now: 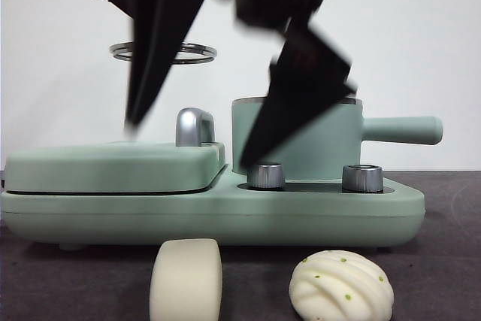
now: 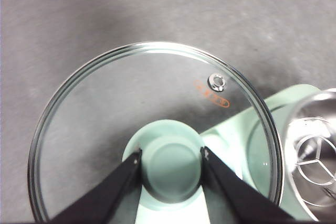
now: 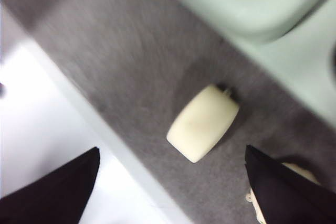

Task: Put the buns in a small steamer

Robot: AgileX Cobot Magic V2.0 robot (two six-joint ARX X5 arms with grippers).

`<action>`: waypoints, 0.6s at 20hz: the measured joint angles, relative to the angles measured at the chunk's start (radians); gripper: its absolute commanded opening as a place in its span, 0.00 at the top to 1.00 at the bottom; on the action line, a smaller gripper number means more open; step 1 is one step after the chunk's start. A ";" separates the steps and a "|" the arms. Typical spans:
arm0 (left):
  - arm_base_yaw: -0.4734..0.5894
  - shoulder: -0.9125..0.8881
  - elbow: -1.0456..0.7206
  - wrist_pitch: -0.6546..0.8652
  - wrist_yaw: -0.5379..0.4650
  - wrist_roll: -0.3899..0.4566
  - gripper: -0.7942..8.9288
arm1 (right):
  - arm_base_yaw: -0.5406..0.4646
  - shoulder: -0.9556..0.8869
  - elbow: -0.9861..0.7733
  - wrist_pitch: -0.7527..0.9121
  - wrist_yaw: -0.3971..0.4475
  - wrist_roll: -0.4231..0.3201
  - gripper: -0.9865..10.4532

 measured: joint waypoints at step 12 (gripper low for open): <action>0.022 0.000 0.000 -0.001 0.000 -0.022 0.81 | 0.038 0.232 0.001 0.101 0.104 0.012 0.78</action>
